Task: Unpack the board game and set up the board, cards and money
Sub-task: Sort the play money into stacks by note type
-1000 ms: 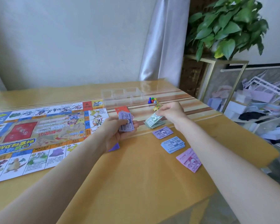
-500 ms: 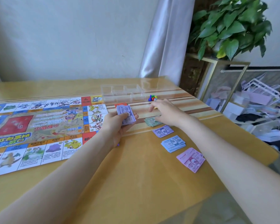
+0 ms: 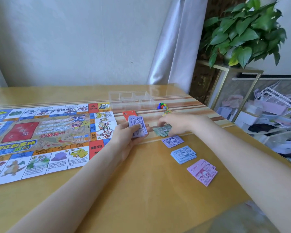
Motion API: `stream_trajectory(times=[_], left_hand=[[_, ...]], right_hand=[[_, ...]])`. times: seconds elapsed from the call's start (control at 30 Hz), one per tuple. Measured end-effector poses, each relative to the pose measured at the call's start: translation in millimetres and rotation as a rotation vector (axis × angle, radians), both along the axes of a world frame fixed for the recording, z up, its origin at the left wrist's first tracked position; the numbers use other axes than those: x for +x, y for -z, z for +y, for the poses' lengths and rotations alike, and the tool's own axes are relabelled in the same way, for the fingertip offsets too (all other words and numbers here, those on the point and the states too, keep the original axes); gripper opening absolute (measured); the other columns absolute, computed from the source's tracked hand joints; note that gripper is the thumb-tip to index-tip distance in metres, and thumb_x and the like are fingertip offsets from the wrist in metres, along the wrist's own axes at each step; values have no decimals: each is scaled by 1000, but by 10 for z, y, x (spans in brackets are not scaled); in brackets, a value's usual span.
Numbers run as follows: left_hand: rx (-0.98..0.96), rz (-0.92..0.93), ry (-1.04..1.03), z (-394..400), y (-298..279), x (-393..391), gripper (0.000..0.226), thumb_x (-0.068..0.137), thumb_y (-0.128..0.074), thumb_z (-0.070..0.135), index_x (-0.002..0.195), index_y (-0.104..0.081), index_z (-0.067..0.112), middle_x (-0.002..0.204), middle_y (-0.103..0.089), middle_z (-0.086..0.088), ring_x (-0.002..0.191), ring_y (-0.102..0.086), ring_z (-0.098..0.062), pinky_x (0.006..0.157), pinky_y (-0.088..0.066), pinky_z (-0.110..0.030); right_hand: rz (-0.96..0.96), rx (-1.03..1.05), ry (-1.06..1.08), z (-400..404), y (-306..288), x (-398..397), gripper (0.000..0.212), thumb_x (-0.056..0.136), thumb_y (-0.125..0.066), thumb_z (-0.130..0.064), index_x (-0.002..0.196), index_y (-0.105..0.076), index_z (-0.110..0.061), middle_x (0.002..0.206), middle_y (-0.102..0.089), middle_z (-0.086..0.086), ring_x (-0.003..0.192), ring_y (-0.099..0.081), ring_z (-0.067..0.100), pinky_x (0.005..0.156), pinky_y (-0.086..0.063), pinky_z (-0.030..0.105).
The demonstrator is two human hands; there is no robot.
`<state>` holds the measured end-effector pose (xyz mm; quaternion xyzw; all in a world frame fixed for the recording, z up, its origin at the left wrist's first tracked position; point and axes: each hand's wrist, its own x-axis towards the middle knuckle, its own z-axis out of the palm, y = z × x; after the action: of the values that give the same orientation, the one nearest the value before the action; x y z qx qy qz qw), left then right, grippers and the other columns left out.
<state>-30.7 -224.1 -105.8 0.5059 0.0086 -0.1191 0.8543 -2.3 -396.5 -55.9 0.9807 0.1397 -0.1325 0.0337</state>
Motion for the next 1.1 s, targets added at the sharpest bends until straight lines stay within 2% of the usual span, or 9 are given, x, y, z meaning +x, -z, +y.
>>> stream_trajectory(times=[0.07,0.2,0.5,0.73,0.77,0.87,0.97,1.03,1.1], left_hand=[[14,3,-19,-55,-8,18,20,95,-42,-4,113,-51,-4,92,-66,-15,79,-67,-20,73,-57,-27],[37,50,-94,-178,-41,69,25,95,-41,-4,119,-48,-4,87,-64,-13,75,-66,-18,67,-56,-26],[-8,47,-135,-165,14,81,27,96,-41,-2,122,-47,-6,92,-65,-15,80,-66,-19,68,-56,-24],[-14,85,-131,-215,-12,77,28,95,-42,-4,122,-47,-6,91,-64,-16,73,-66,-20,61,-58,-25],[-10,89,-134,-218,-17,80,28,95,-43,-3,122,-46,-7,91,-63,-16,74,-65,-20,62,-57,-25],[15,93,-140,-226,-19,79,26,95,-44,-3,121,-47,-6,98,-63,-19,79,-65,-22,66,-57,-27],[30,65,-108,-228,-12,65,22,95,-43,-3,117,-49,-3,99,-64,-17,81,-66,-22,67,-58,-26],[36,30,-73,-213,-1,60,22,95,-44,-2,115,-51,-4,94,-65,-14,81,-67,-21,67,-58,-24],[40,7,-49,-216,10,49,22,94,-47,-1,115,-53,-4,92,-66,-13,80,-67,-19,66,-58,-23]], right_hand=[[-28,4,-8,11,41,34,47,82,-62,-2,125,-52,-17,127,-51,2,109,-51,21,89,-45,34],[-44,21,2,28,56,73,40,83,-62,-4,120,-55,-17,118,-54,3,100,-55,22,86,-49,38],[-19,49,-14,29,68,98,49,82,-62,-4,127,-49,-20,122,-51,2,104,-52,21,79,-46,31],[-2,46,-16,71,96,124,48,81,-63,-5,123,-46,-20,109,-44,1,93,-50,21,63,-42,28],[1,49,-19,66,102,125,48,81,-62,-5,123,-46,-20,110,-45,2,94,-50,22,65,-44,29],[12,75,-17,37,138,136,49,80,-62,-4,123,-45,-19,120,-45,5,104,-51,24,85,-48,39],[-48,196,14,-10,78,97,51,82,-57,-3,129,-42,-17,128,-42,1,114,-45,20,92,-43,34],[-180,384,47,-32,-14,36,42,85,-56,-7,125,-46,-15,126,-46,2,111,-46,16,83,-41,24],[-246,625,138,-33,-68,-46,26,87,-61,-19,112,-56,-15,113,-56,1,96,-52,13,71,-40,19]])
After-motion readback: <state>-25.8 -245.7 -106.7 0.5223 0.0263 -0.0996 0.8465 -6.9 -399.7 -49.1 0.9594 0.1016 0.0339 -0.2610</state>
